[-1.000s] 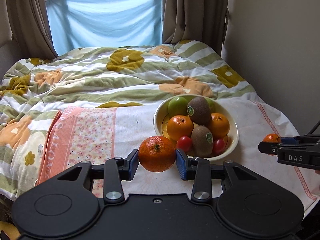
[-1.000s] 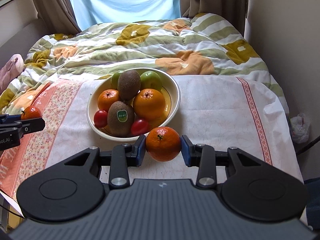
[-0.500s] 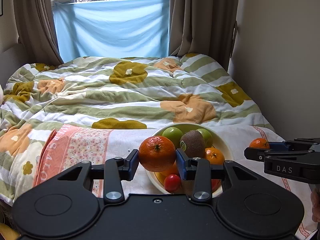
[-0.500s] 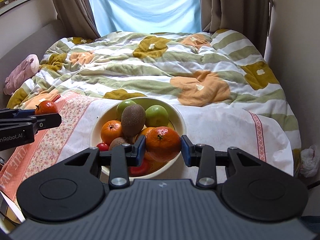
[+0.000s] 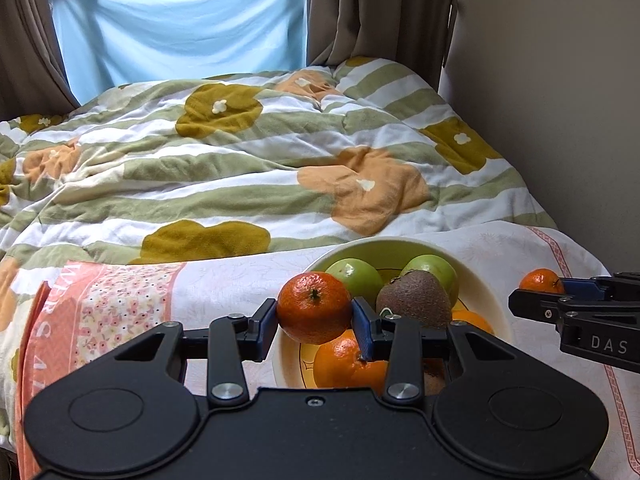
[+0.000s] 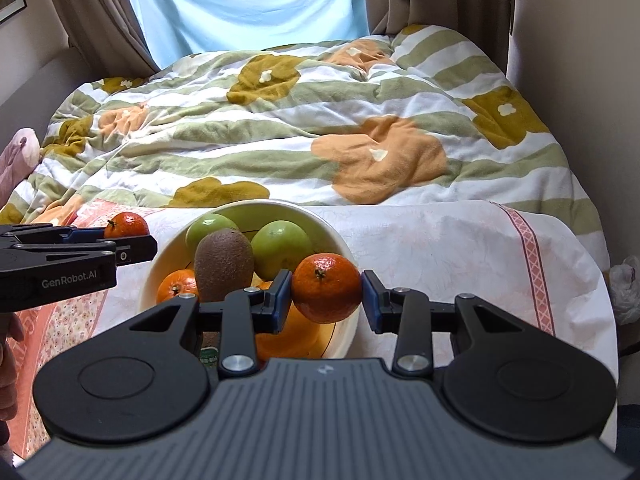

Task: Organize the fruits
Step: 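Carry both tangerines over the bowl and open the left tool to drop its tangerine, then lower the tangerine into the bowl and open the right tool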

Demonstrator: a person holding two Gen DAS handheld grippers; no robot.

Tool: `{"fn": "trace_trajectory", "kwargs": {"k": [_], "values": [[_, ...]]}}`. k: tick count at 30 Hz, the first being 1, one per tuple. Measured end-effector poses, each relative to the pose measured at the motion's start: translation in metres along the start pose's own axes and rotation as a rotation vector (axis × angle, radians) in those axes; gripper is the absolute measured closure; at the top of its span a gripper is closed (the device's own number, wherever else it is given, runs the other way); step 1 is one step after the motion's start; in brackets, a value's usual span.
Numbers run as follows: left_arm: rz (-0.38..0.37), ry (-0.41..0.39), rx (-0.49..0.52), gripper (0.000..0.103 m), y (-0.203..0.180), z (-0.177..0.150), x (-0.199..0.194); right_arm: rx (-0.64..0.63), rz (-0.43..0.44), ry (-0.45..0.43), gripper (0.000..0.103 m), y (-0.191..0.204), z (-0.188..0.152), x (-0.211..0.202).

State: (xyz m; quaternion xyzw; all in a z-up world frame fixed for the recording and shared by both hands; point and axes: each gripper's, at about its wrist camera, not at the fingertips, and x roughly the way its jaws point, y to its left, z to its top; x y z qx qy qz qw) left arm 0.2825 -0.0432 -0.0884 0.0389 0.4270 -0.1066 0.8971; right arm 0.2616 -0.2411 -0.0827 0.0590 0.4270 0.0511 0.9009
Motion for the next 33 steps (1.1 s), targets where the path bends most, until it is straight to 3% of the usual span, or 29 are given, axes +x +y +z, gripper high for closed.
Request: {"fn": "trace_trajectory", "kwargs": {"k": [6, 7, 9, 10, 22, 33], "values": [[-0.029, 0.053, 0.002, 0.057, 0.006, 0.0, 0.022, 0.02, -0.019, 0.02, 0.051, -0.001, 0.002, 0.013], [-0.034, 0.054, 0.003, 0.052, 0.006, 0.0, 0.023, 0.023, -0.024, 0.02, 0.051, -0.002, 0.002, 0.014], [-0.037, 0.039, 0.008, 0.018, 0.008, 0.0, 0.02, 0.029, -0.03, 0.022, 0.051, -0.003, 0.003, 0.015], [-0.031, 0.024, 0.013, 0.015, 0.007, 0.0, 0.017, 0.032, -0.031, 0.023, 0.051, -0.003, 0.003, 0.016], [-0.028, 0.003, 0.015, 0.011, 0.013, -0.01, -0.022, 0.005, 0.001, 0.017, 0.051, -0.005, 0.011, 0.018], [-0.015, 0.01, 0.009, 0.011, 0.02, -0.02, -0.029, -0.019, 0.015, 0.025, 0.051, 0.001, 0.011, 0.042]]}}
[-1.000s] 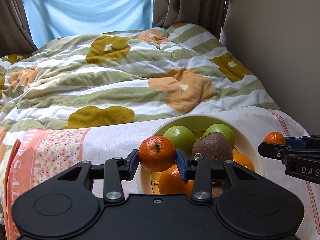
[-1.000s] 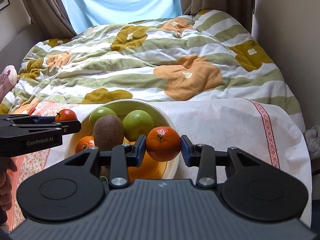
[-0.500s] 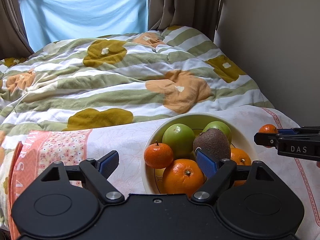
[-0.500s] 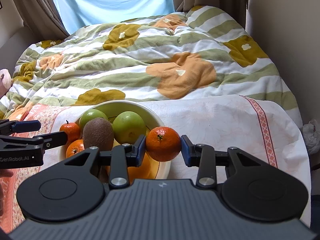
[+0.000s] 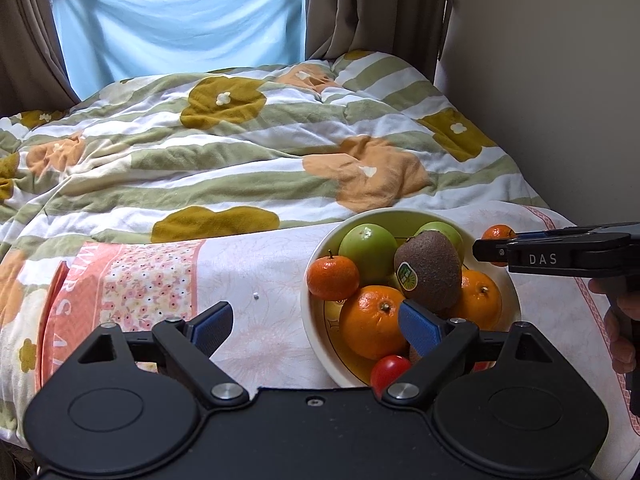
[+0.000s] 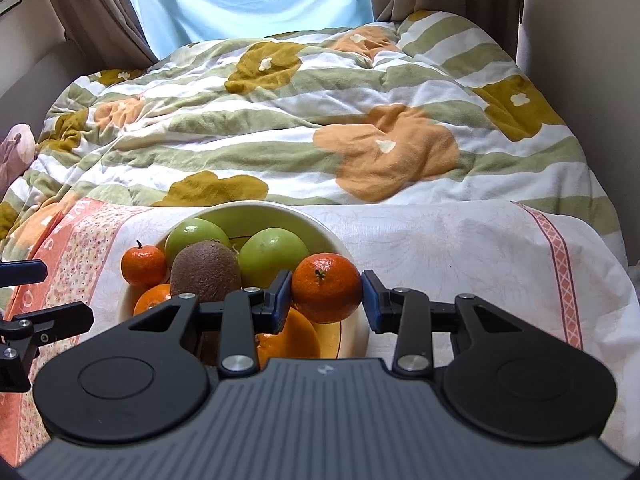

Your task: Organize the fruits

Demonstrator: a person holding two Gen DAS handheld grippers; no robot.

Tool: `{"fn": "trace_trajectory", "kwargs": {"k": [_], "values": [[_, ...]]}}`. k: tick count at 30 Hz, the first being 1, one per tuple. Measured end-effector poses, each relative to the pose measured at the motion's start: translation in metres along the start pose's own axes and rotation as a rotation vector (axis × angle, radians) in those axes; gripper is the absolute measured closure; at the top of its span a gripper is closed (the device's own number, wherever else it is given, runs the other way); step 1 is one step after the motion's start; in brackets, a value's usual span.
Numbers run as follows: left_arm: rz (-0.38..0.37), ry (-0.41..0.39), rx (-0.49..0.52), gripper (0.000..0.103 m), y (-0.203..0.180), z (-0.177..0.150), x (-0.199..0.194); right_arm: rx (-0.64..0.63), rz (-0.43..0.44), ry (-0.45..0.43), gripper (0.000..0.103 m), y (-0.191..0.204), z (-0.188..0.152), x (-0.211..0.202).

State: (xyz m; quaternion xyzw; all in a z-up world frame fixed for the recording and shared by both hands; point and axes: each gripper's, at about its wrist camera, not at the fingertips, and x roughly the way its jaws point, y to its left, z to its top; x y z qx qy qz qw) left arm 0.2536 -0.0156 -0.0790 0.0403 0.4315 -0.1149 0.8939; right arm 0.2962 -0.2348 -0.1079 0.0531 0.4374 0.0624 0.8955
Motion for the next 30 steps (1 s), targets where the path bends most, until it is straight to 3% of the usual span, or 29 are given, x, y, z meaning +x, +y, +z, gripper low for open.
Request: {"fn": "trace_trajectory", "kwargs": {"k": [4, 5, 6, 7, 17, 24, 30], "values": [[-0.011, -0.001, 0.002, 0.011, 0.003, -0.003, 0.002, 0.003, -0.013, -0.006, 0.047, 0.002, 0.0, 0.003], [-0.015, 0.0, 0.004, 0.011, 0.003, -0.003, 0.002, 0.007, -0.015, -0.008, 0.033, 0.002, -0.001, 0.002], [-0.017, 0.001, 0.005, 0.011, 0.003, -0.004, 0.003, 0.011, -0.018, -0.016, 0.009, 0.003, -0.001, 0.001], [-0.017, 0.001, 0.006, 0.011, 0.003, -0.004, 0.002, 0.015, -0.017, -0.027, 0.0, 0.003, -0.001, -0.001], [0.023, -0.051, -0.009, 0.011, -0.004, -0.016, -0.03, 0.008, -0.003, -0.098, 0.0, 0.008, -0.011, -0.046], [0.072, -0.153, -0.012, 0.011, -0.025, -0.025, -0.089, -0.025, -0.003, -0.175, 0.0, 0.014, -0.027, -0.125], [0.094, -0.23, -0.013, 0.01, -0.045, -0.039, -0.147, -0.017, -0.007, -0.182, 0.0, 0.016, -0.05, -0.192]]}}
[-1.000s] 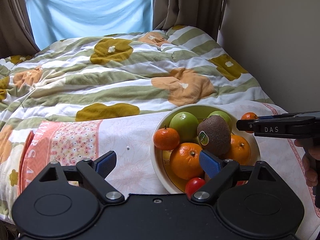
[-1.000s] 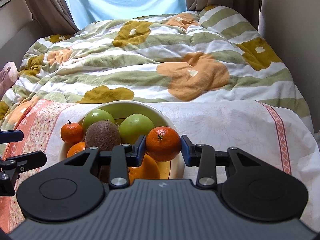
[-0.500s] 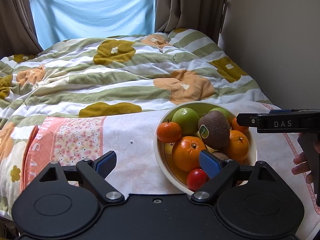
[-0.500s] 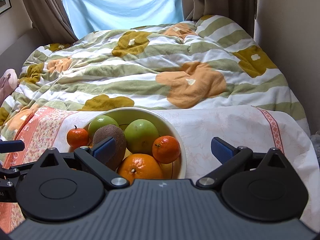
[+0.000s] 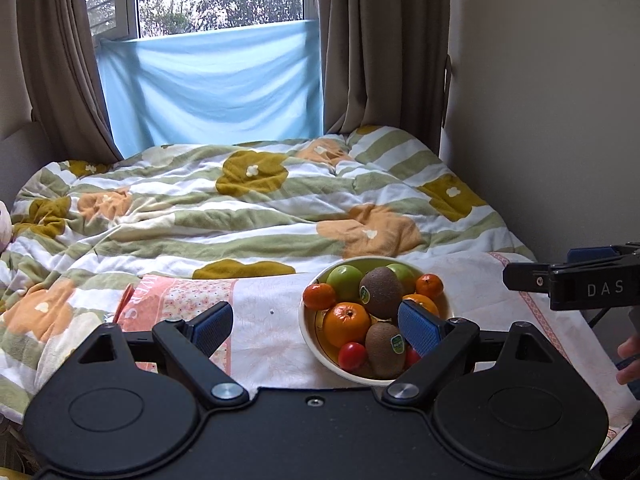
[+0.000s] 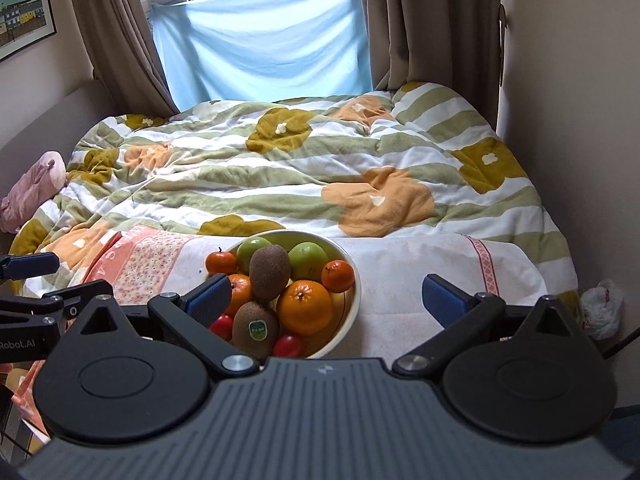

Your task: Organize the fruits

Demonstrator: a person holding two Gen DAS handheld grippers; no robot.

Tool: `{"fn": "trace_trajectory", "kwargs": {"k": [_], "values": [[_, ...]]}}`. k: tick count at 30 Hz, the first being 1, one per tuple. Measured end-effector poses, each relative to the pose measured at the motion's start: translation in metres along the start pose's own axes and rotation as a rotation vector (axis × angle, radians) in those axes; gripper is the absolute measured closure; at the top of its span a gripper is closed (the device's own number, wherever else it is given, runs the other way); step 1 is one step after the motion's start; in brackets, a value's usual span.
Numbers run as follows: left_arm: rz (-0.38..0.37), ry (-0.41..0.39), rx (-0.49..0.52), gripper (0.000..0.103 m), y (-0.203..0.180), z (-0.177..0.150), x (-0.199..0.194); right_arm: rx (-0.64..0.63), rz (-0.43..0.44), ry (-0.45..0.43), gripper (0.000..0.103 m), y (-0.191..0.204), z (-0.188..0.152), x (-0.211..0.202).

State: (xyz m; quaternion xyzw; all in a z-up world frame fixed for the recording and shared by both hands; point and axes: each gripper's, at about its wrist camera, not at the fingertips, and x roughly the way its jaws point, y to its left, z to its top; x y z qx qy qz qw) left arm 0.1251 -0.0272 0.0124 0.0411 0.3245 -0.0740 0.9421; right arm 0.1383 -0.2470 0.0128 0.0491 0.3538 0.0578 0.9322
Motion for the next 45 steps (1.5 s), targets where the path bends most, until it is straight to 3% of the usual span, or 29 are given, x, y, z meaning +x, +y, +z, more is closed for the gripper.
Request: {"fn": "trace_trajectory", "kwargs": {"k": [6, 16, 26, 45], "values": [[0.023, -0.059, -0.018, 0.0, -0.014, -0.009, -0.048, -0.022, -0.042, 0.006, 0.0, 0.002, -0.019, -0.051], [0.067, -0.049, -0.043, 0.0, -0.023, -0.033, -0.083, -0.056, -0.119, 0.014, 0.0, 0.006, -0.05, -0.1], [0.129, -0.038, -0.054, 0.0, -0.027, -0.052, -0.101, -0.06, -0.114, 0.016, 0.0, 0.01, -0.064, -0.114], [0.127, -0.046, -0.06, 0.0, -0.027, -0.053, -0.106, -0.053, -0.111, 0.017, 0.0, 0.006, -0.062, -0.12]]}}
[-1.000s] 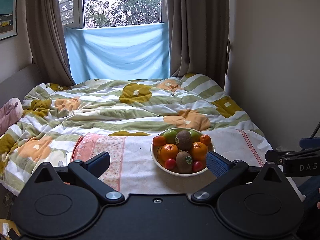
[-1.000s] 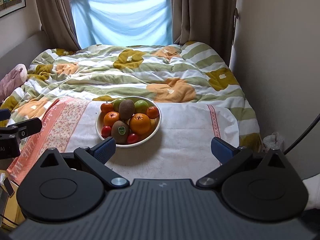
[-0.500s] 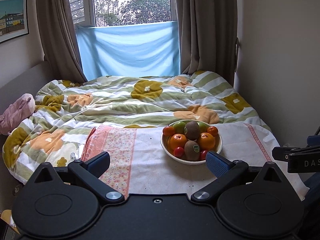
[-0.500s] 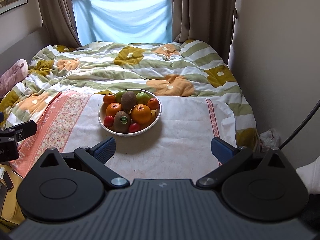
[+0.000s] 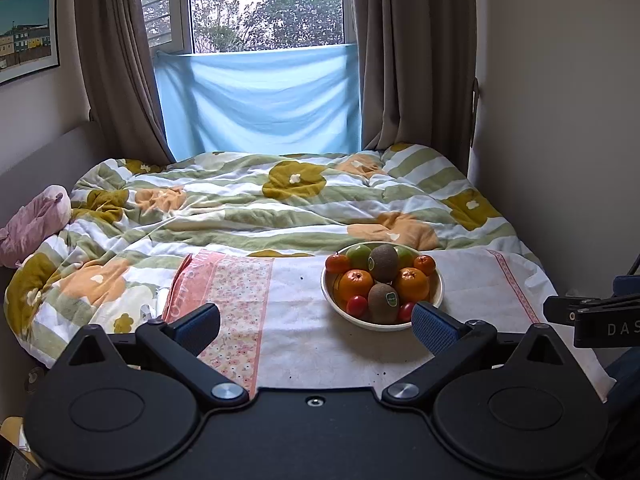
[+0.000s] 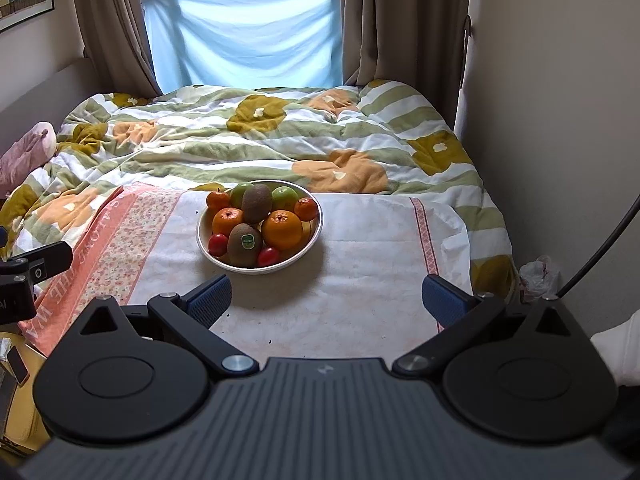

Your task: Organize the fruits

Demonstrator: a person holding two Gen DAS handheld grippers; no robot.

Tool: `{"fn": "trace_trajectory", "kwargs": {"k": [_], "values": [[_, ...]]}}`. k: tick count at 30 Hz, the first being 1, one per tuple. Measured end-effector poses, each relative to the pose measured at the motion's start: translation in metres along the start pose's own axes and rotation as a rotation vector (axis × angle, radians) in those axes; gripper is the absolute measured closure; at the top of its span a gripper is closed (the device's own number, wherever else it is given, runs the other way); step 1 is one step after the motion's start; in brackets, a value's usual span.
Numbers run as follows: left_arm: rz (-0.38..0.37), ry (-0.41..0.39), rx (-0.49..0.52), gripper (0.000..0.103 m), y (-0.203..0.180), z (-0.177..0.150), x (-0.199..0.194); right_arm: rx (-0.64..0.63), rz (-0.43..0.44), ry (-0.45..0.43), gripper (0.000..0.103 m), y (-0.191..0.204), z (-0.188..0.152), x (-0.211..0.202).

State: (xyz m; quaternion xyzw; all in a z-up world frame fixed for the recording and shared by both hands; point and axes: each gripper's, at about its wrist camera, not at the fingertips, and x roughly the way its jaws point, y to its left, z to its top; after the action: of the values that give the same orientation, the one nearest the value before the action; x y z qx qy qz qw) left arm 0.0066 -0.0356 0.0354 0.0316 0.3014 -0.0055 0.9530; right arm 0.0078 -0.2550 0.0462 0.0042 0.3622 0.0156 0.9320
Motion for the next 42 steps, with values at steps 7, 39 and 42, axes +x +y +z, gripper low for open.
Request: {"fn": "trace_trajectory", "kwargs": {"k": [7, 39, 42], "values": [[-0.001, -0.002, 0.0, 0.0, 0.0016, 0.0008, -0.0008, 0.002, 0.001, 0.0, 0.0, 0.0006, 0.0015, 0.0013], [-0.001, 0.0, -0.012, 0.0, 0.0076, 0.0017, -0.0044, 0.015, 0.007, 0.0, 0.0, 0.0064, -0.0002, -0.0009], [0.01, 0.004, -0.005, 0.0, 0.0073, 0.0017, -0.0041, 0.016, 0.007, -0.001, 0.0, 0.0062, -0.0002, -0.0003]]}}
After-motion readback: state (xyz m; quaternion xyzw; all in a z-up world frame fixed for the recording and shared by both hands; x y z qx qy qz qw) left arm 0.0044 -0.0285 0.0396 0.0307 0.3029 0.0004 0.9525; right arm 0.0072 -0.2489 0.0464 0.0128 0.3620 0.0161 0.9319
